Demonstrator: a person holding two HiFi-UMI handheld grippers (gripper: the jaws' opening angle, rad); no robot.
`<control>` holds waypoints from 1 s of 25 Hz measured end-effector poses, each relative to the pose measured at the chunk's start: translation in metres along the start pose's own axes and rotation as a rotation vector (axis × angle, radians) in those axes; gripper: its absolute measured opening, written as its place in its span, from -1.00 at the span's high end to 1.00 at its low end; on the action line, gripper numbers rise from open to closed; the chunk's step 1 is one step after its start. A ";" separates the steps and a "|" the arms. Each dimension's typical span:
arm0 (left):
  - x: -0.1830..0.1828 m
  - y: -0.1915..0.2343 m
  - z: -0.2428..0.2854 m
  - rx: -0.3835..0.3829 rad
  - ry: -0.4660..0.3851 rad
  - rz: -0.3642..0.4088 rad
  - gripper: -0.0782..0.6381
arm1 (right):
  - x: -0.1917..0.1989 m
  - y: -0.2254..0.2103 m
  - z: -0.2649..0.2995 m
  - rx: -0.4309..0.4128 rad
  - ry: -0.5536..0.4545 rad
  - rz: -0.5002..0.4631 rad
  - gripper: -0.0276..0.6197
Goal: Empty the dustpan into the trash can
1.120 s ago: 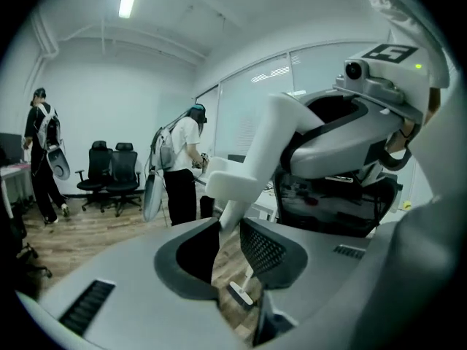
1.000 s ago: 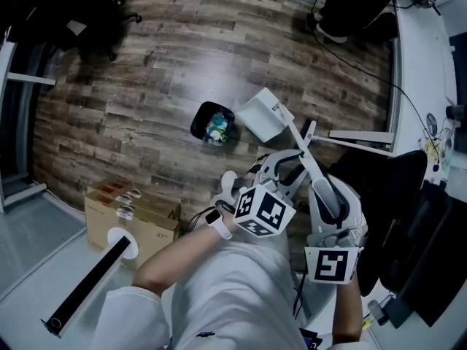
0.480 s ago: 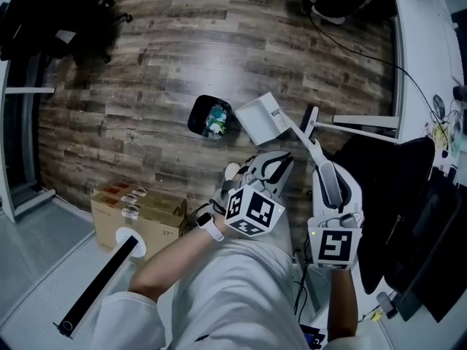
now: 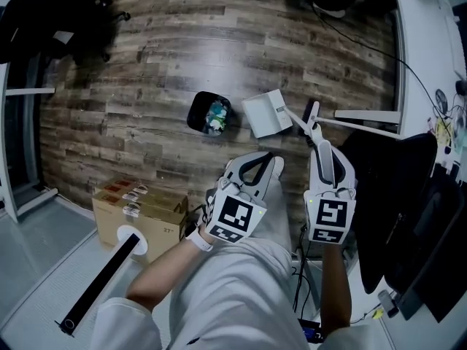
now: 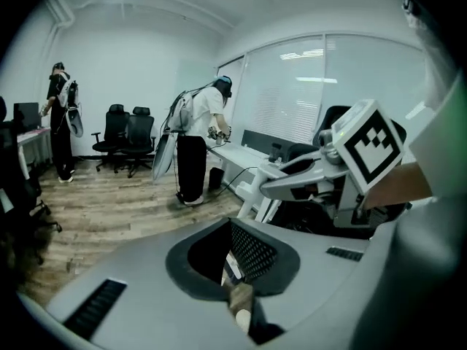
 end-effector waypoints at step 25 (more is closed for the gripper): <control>0.014 0.049 -0.069 -0.224 -0.048 -0.181 0.76 | 0.071 -0.019 0.112 0.129 0.183 0.226 0.54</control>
Point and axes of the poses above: the fingertips, and each gripper's own axes: z forward along the fingers, y to its left, x out of its underside, the point moved 10 cm from there along -z, backward along the fingers, and after that the axes turned 2 degrees about -z, right-handed, at the moved point
